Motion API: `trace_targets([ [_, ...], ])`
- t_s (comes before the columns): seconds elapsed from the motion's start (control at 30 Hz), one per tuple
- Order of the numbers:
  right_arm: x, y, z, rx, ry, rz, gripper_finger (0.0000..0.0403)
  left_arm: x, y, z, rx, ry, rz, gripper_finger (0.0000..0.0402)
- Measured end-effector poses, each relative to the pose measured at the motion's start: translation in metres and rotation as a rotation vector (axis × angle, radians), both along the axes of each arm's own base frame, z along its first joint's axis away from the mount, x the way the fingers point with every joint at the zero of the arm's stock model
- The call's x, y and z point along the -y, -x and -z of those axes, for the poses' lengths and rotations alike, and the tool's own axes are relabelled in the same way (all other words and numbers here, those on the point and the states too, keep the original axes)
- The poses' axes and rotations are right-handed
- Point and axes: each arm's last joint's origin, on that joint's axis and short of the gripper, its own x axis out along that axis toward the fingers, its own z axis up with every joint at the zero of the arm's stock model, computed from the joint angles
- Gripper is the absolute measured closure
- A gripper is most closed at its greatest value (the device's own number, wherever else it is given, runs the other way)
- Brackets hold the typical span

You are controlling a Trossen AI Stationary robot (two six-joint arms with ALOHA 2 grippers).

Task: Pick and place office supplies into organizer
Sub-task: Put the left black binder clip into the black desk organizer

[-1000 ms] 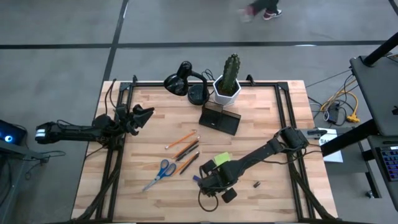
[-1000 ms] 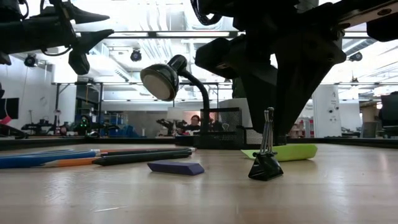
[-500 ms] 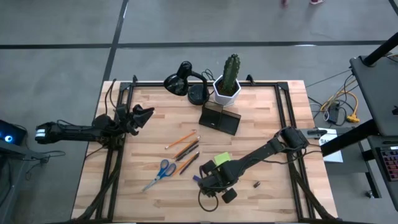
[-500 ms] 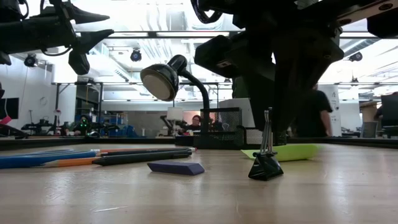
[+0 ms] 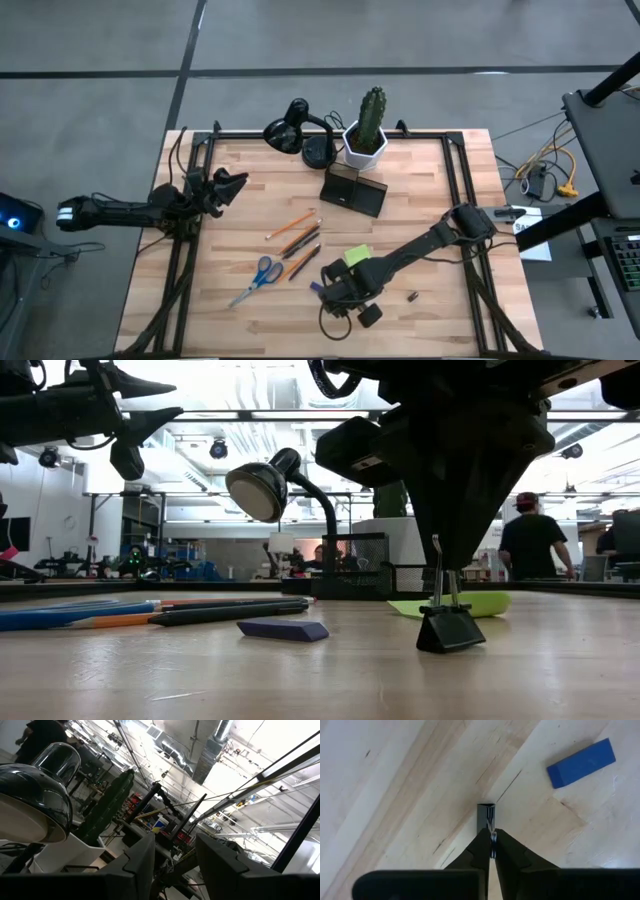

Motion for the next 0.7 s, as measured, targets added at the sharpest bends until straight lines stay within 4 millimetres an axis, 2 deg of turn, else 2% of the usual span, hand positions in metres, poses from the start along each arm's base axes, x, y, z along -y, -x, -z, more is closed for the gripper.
trace_targets([
  [0.13,0.006,0.004,-0.006,-0.04,0.004,0.078,0.0394,0.0,0.0,0.0,0.0,0.0,0.0,0.0274],
  [0.3,0.023,0.005,-0.021,-0.062,-0.008,0.223,0.0394,0.0,0.0,0.0,0.0,0.0,0.0,0.0274],
  [0.57,0.06,-0.002,-0.048,-0.015,-0.066,0.435,0.0394,0.0,0.0,0.0,0.0,0.0,0.0,0.0274],
  [0.7,0.079,-0.007,-0.053,-0.001,-0.078,0.505,0.0394,0.0,0.0,0.0,0.0,0.0,0.0,0.0274],
])
